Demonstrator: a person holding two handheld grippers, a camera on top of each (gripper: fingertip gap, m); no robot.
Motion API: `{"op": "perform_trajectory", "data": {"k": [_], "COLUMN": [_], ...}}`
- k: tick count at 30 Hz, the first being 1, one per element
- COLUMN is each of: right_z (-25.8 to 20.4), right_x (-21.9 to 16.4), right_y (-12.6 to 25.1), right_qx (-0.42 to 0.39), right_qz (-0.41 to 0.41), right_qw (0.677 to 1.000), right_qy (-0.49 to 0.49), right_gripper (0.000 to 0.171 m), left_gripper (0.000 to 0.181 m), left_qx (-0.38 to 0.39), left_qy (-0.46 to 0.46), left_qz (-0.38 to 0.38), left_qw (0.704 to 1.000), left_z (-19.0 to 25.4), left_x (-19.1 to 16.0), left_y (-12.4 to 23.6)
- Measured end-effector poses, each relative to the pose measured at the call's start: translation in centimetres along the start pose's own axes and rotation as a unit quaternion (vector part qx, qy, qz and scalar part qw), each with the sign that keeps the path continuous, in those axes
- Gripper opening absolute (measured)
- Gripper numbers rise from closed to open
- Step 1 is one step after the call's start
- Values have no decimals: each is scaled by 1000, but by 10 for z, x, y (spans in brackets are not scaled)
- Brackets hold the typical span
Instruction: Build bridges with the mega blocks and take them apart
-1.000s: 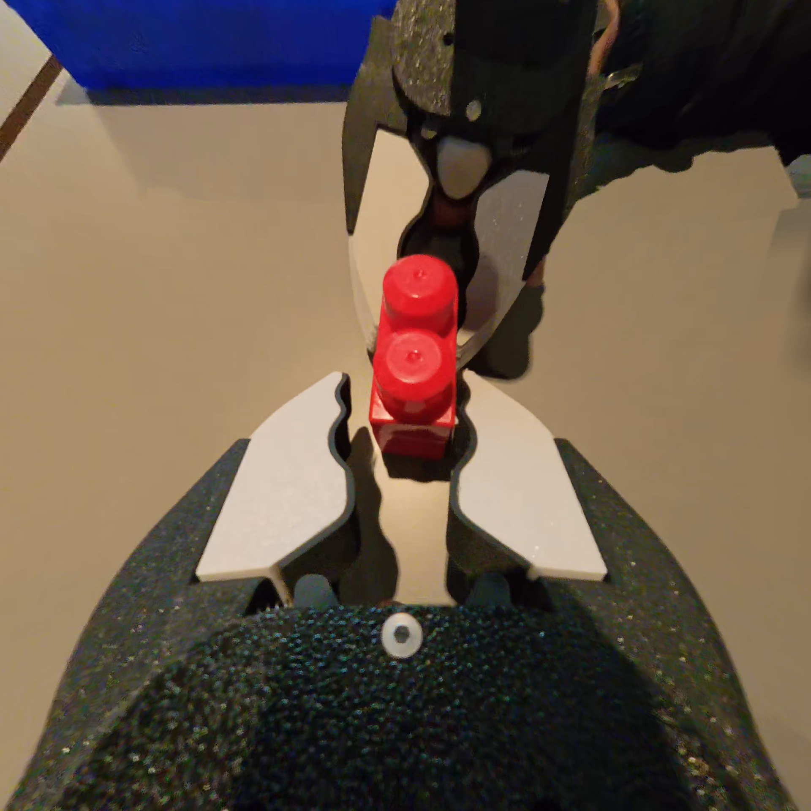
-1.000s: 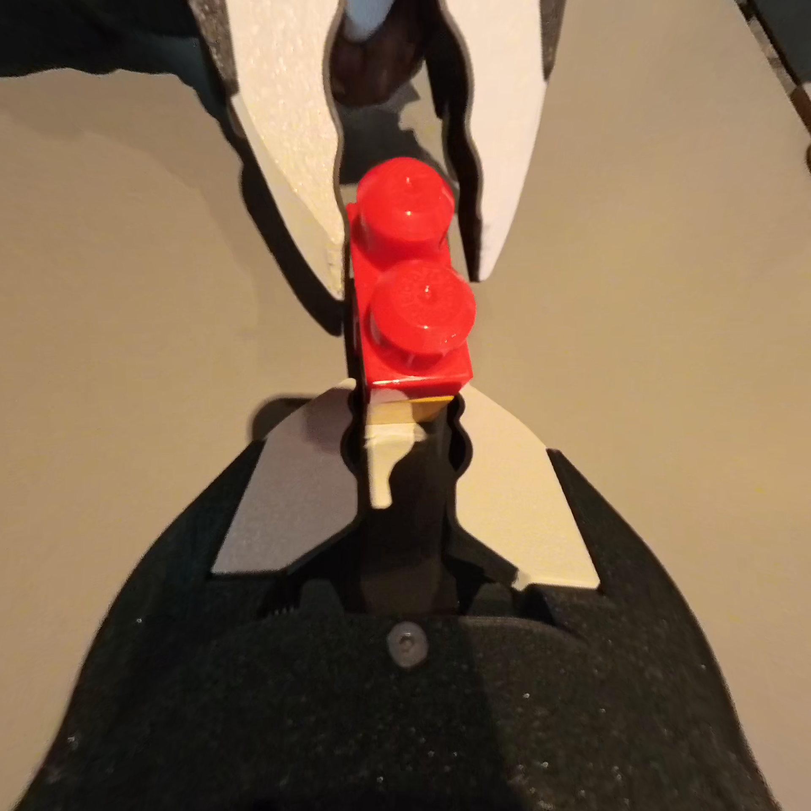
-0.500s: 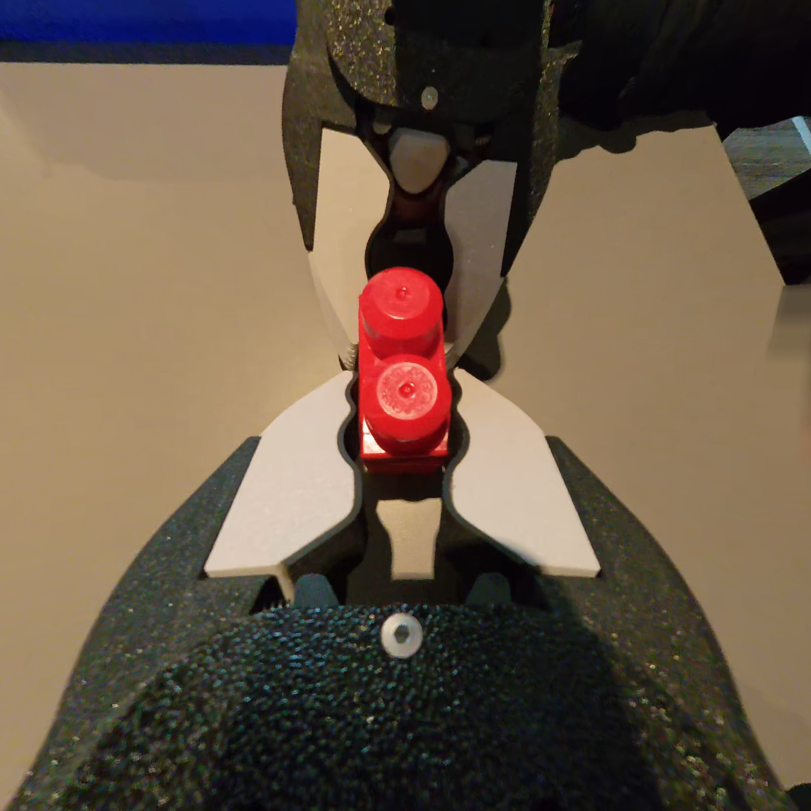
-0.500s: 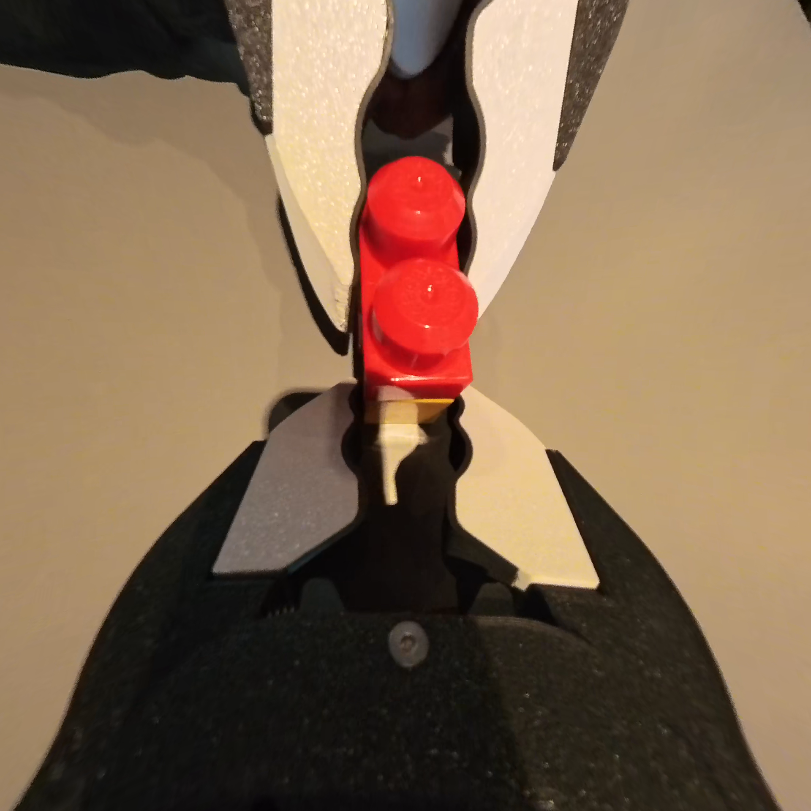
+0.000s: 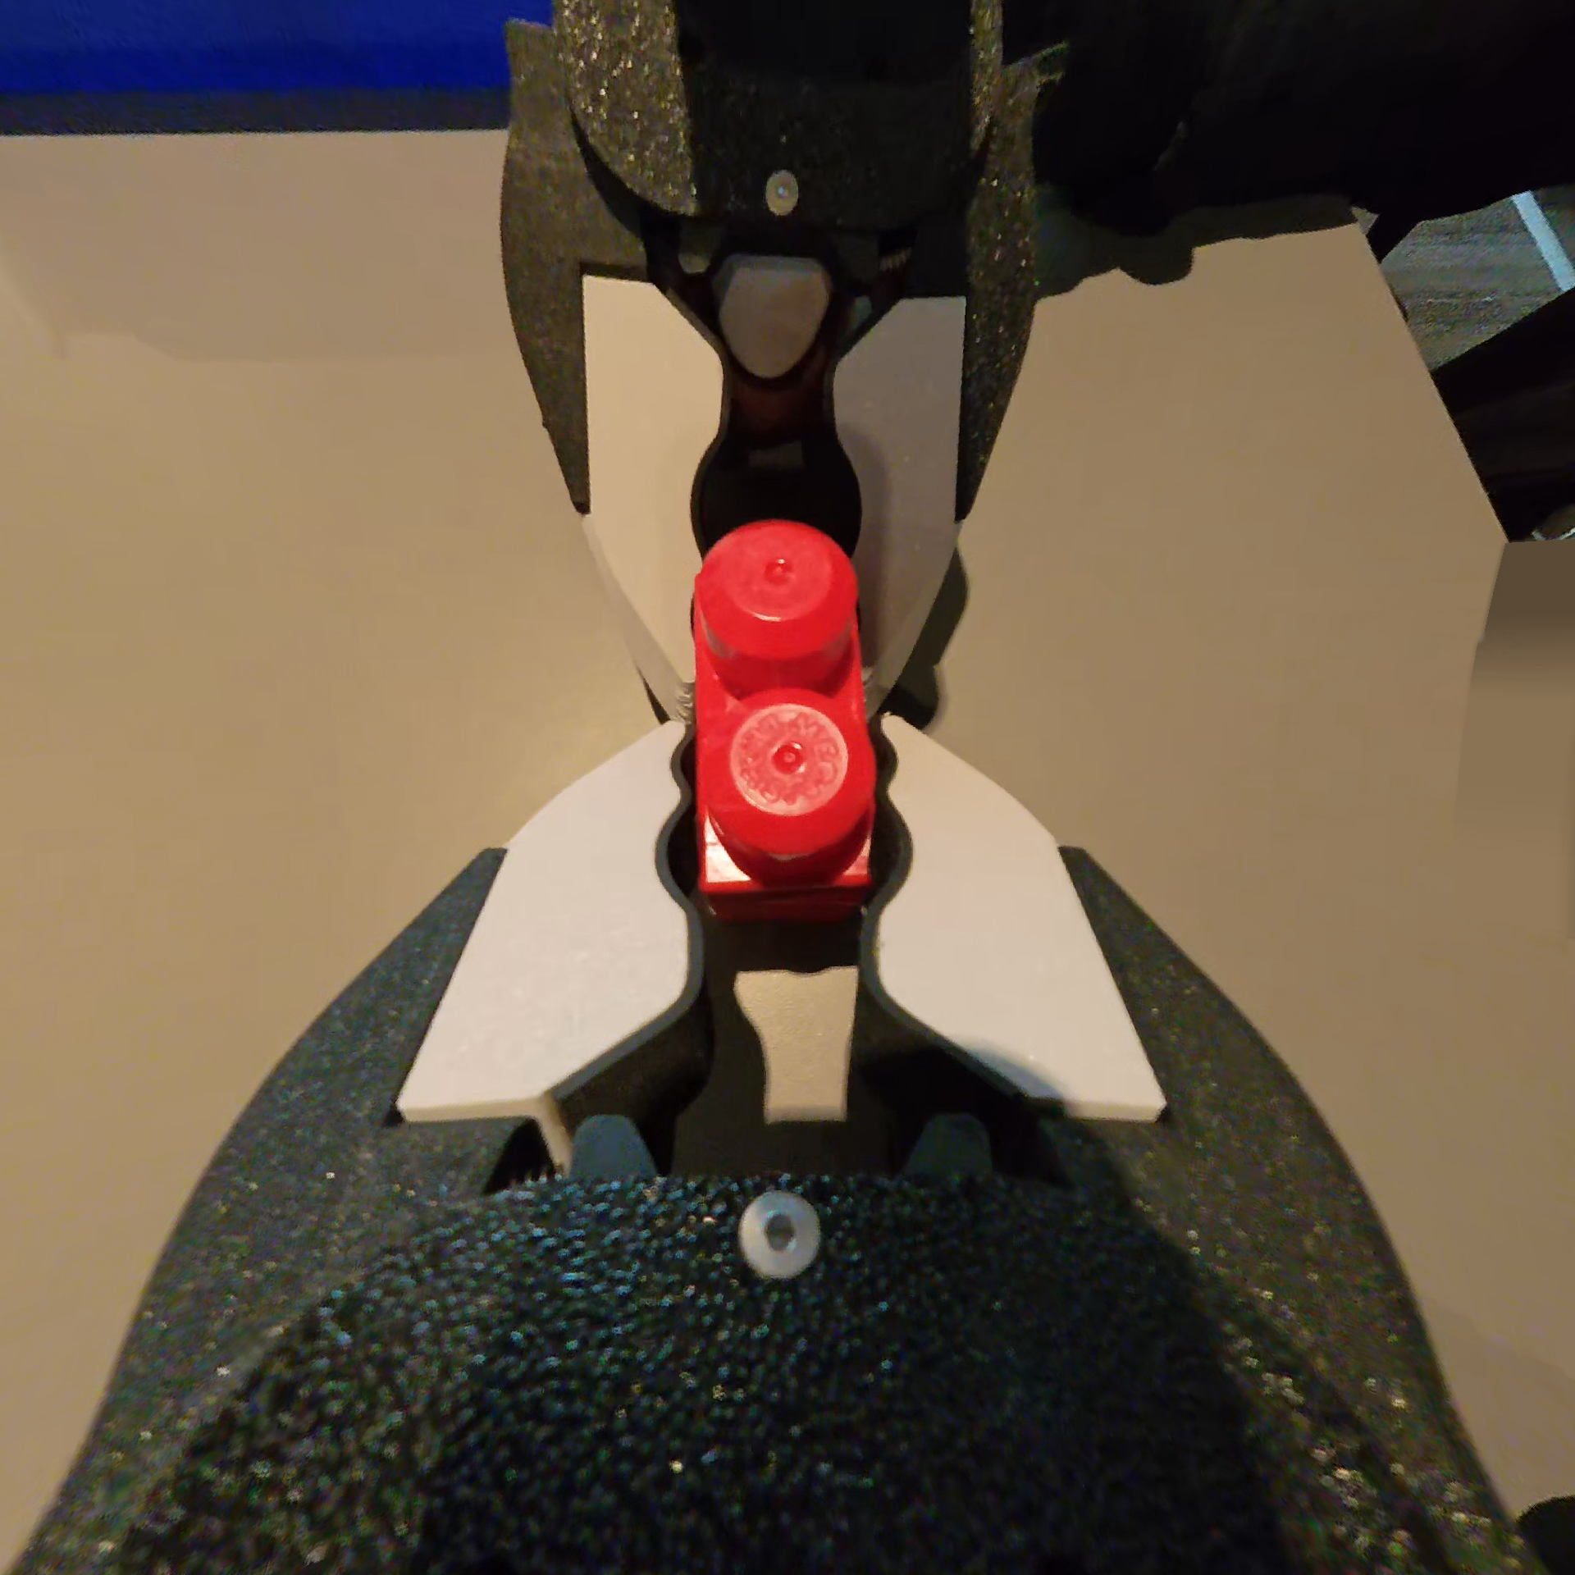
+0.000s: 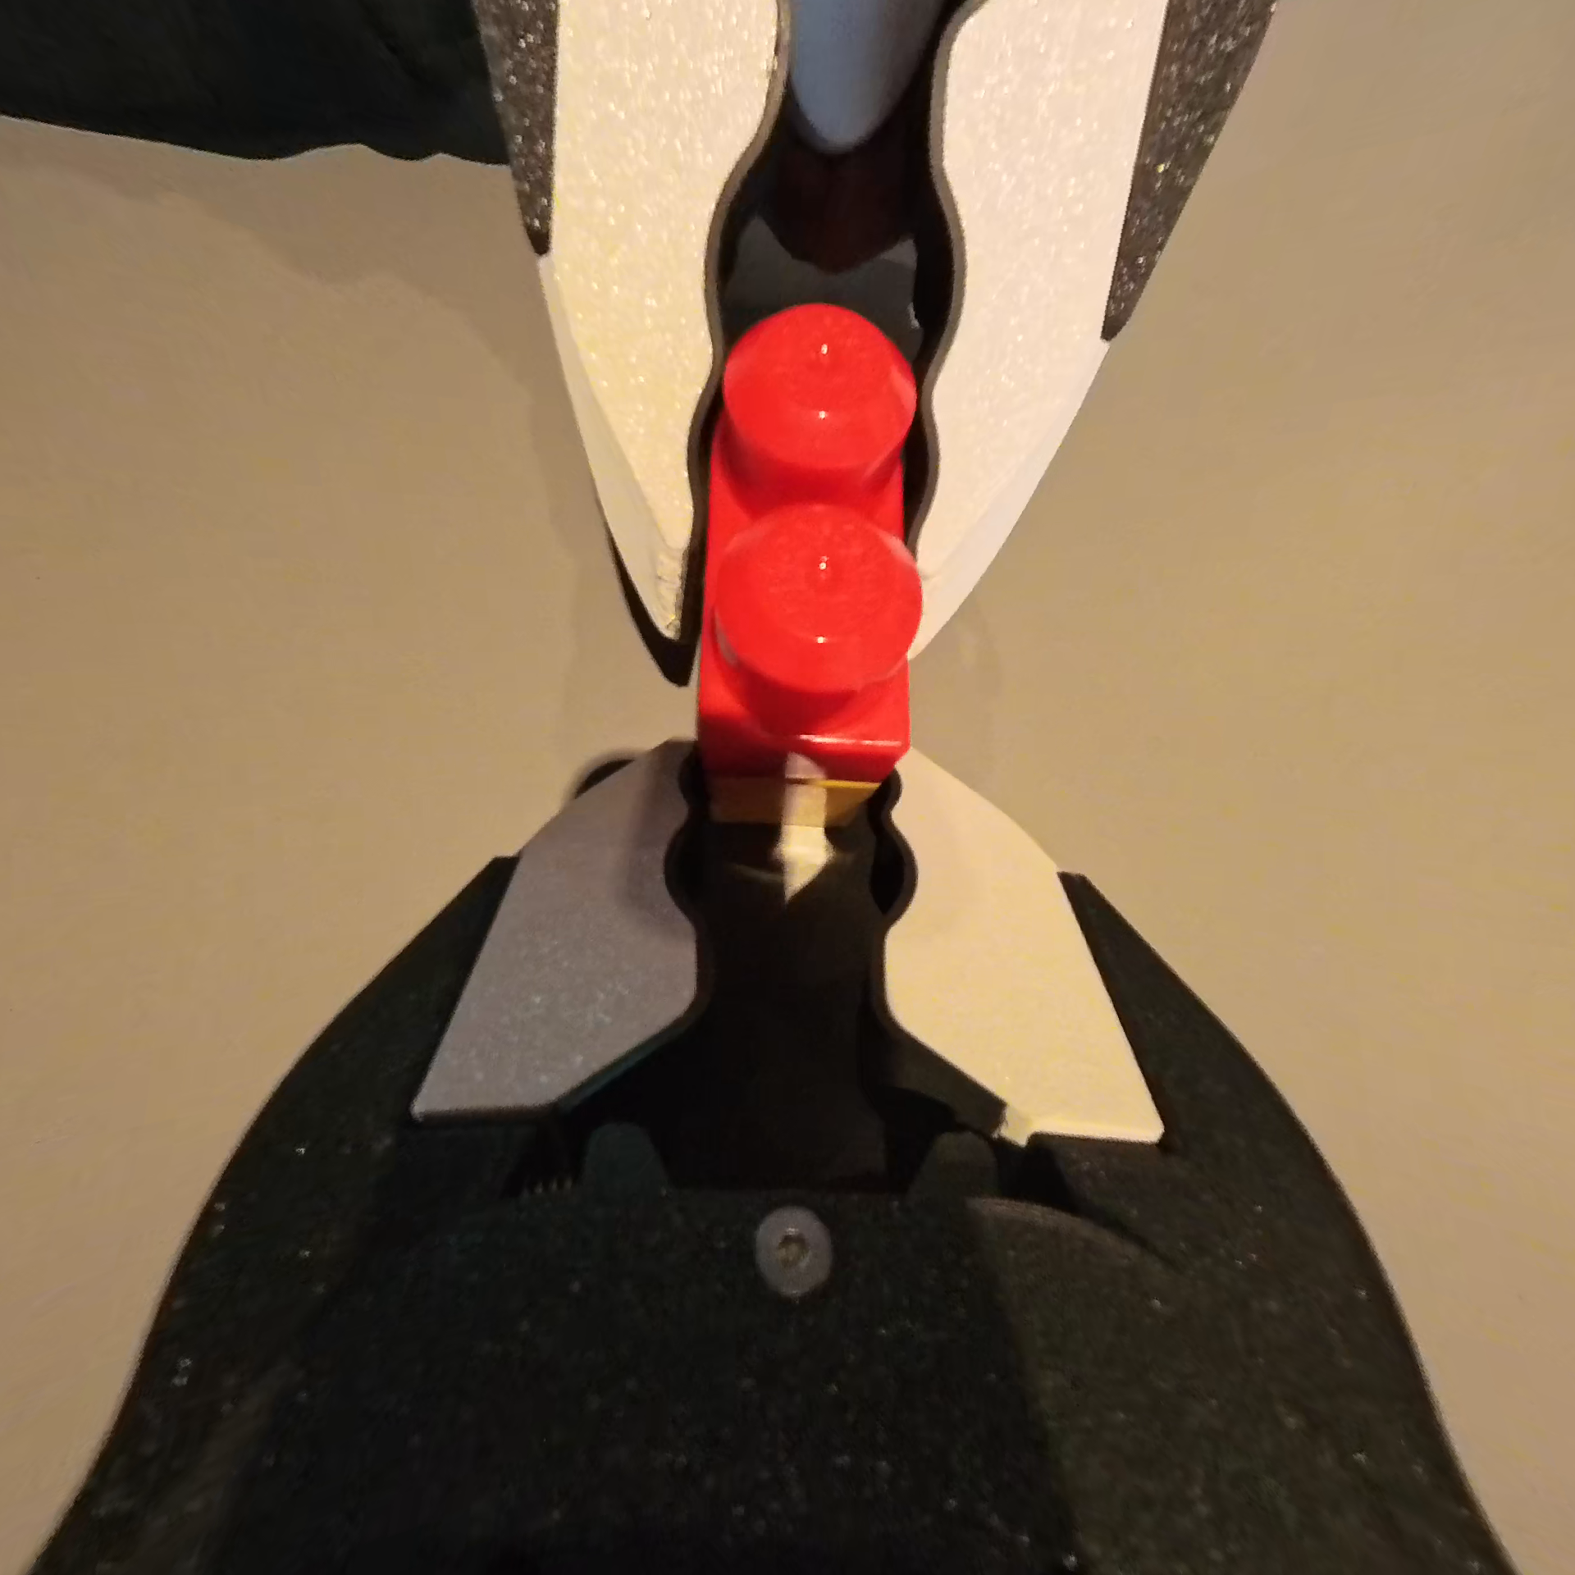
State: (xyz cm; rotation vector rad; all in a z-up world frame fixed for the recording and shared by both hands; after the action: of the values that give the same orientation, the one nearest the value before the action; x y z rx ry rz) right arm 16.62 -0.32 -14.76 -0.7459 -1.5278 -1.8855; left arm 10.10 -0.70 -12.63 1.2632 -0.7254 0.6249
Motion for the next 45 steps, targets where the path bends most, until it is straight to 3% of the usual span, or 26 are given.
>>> {"op": "perform_trajectory", "data": {"k": [30, 40, 45], "right_z": [-2, 4, 6], "right_x": [0, -3, -4], "right_y": [0, -3, -3], "right_qx": [32, -38, -40], "right_qz": [1, -17, -19], "right_qw": [999, 999, 999], "right_qy": [-3, -7, -15], "right_gripper": [37, 45, 39], "left_gripper": [36, 36, 36], "left_qx": [-11, 18, 18], "left_qy": [2, 18, 14], "left_qz": [4, 8, 6], "left_qw": [1000, 1000, 1000], "left_z": [2, -6, -6], "left_x": [0, 1, 1], "left_y": [-1, 0, 0]}}
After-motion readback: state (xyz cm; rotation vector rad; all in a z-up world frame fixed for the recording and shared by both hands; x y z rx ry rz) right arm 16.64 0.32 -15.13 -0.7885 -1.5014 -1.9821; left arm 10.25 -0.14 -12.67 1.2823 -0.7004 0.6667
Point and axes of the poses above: each gripper's, where its closed fingertips meet, y back along the fingers, x out of its top, z = x × y across the jaws, the point moved 4 cm from there along y, back along the fingers, and after that the axes turned 10 degrees about -x, right-handed, at the moved point
